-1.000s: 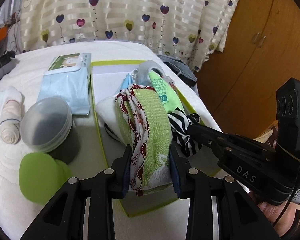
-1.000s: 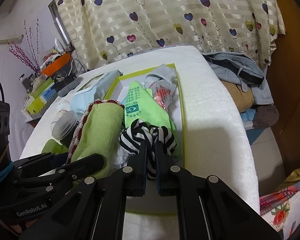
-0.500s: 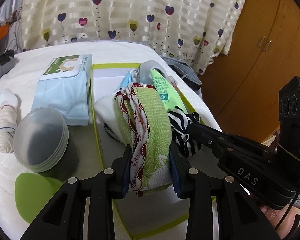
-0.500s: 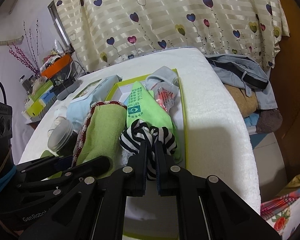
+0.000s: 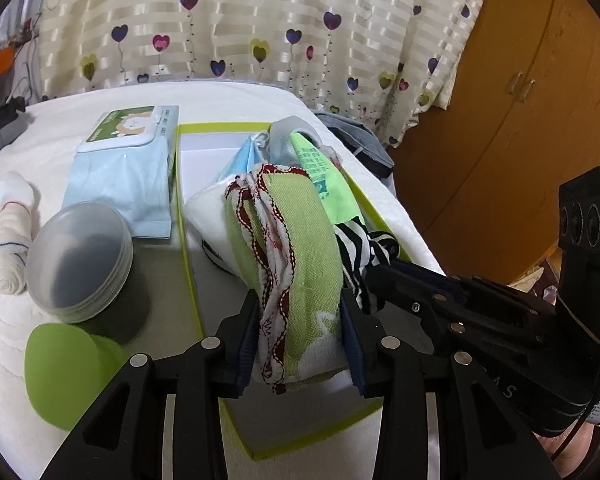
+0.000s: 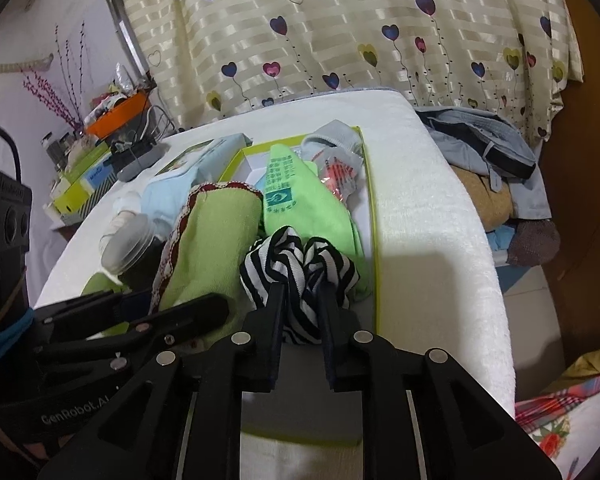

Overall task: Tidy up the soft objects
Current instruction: 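Lower the green rolled cloth with the left gripper while the right lowers the striped sock into the box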

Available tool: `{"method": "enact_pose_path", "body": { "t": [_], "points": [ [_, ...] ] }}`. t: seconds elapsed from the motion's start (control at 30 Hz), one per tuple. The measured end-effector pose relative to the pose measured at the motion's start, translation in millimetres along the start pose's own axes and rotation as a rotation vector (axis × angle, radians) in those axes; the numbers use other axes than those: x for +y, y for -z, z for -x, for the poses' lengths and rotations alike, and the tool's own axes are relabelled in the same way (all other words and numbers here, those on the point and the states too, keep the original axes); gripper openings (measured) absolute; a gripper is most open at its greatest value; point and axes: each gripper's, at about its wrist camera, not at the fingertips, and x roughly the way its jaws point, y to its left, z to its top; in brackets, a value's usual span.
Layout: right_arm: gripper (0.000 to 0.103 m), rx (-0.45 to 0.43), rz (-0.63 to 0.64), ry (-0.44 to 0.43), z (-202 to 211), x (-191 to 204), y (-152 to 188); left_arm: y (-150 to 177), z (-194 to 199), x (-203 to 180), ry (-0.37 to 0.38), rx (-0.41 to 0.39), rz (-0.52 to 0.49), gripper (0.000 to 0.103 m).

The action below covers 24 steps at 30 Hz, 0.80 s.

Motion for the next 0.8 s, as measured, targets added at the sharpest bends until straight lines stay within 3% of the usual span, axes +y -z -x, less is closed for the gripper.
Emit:
{"method": "enact_pose_path", "body": {
  "t": [0.5,0.63,0.8],
  "points": [
    [0.019,0.014,0.014,0.049,12,4,12,20,15,-3,0.047,-0.004,0.009,0.039],
    [0.037,0.021,0.014,0.054,11,3,12,21,26,-3,0.048,-0.027,0.025,0.040],
    [0.039,0.024,0.010,0.060,10,2,11,21,31,-3,0.047,-0.042,0.032,0.040]
  ]
}}
